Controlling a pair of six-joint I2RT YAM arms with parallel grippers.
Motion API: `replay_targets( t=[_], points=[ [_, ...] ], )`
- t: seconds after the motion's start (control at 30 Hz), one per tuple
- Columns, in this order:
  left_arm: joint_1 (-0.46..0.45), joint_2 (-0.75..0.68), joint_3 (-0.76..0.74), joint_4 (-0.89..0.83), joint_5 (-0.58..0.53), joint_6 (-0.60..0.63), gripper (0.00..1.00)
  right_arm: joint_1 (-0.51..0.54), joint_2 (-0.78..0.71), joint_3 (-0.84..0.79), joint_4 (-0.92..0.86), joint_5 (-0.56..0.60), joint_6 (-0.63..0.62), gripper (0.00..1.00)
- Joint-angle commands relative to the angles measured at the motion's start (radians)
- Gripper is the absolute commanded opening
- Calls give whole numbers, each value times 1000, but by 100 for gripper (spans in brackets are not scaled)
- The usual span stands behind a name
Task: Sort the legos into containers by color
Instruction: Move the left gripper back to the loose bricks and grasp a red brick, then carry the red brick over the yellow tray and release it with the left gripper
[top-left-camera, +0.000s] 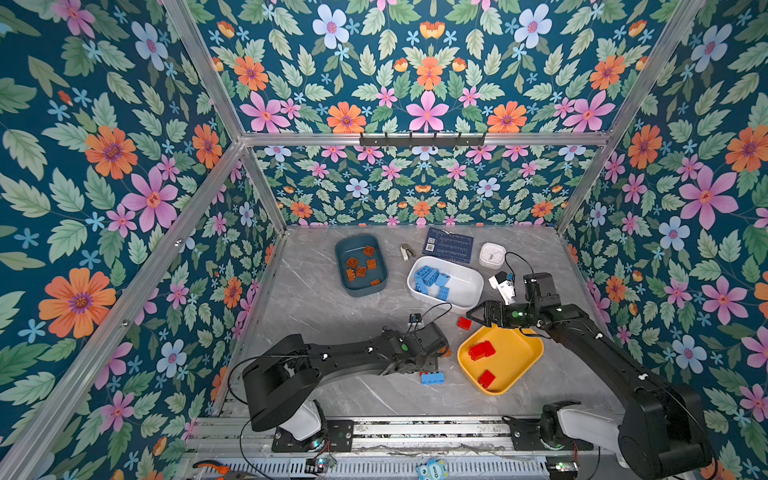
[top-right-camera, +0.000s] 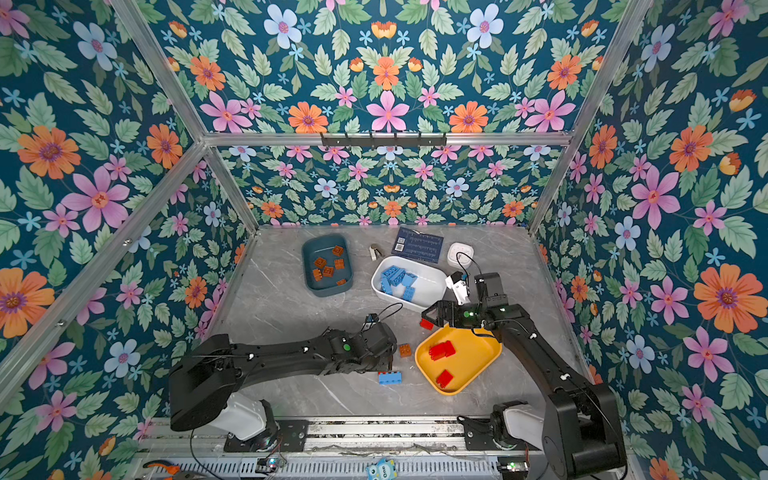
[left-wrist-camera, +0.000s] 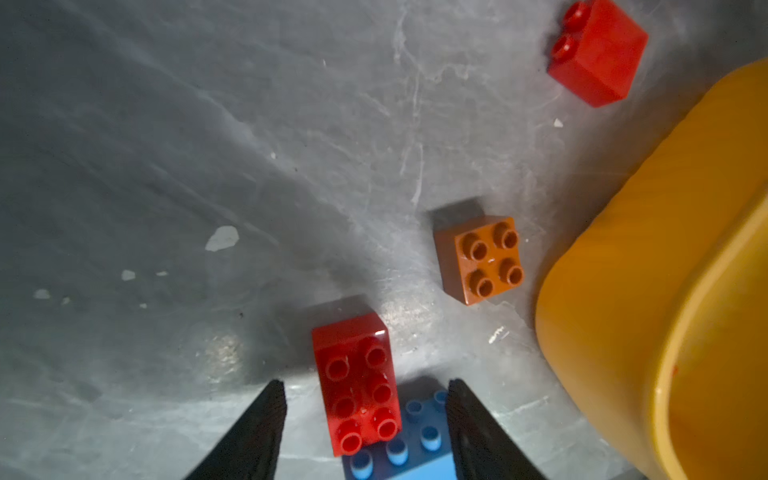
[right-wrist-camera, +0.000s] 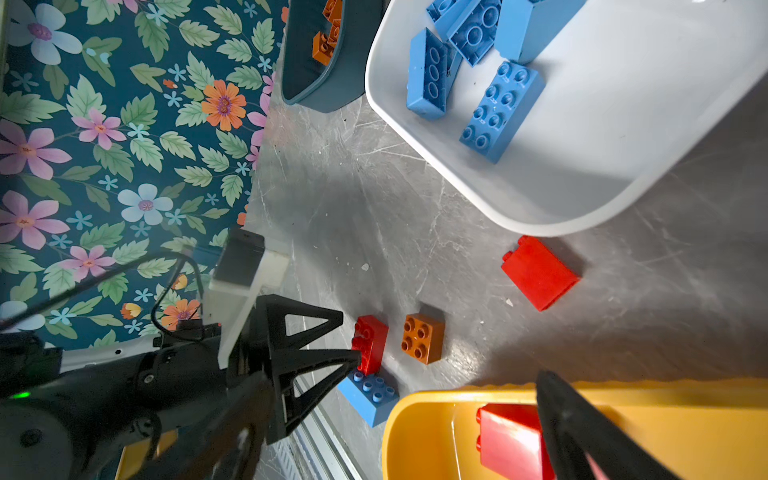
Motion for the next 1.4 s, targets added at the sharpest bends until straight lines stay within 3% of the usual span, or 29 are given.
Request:
replay_targets(
  t=[0.0,0.3,0.57,0.8,1.1,1.37],
  points=[
    [-18,31,17,-15,-30,-33,62,1,2,-2,12,-10,-13,99],
    [-37,112,48,-80,-56,-31,50,1,-4,-15,18,-8,-14,99],
    [-40,109,86,-167,-109,0,27,1,-12,-14,11,0,-19,99],
    [26,83,150,-229,-149,138,27,1,-13,-7,47,-32,10,99],
    [264,31,273,-265,-129,438,27,1,-33,0,53,-31,26,99],
    [340,92,453,-256,33,606,26,-4,-64,17,5,16,11,99]
  ],
)
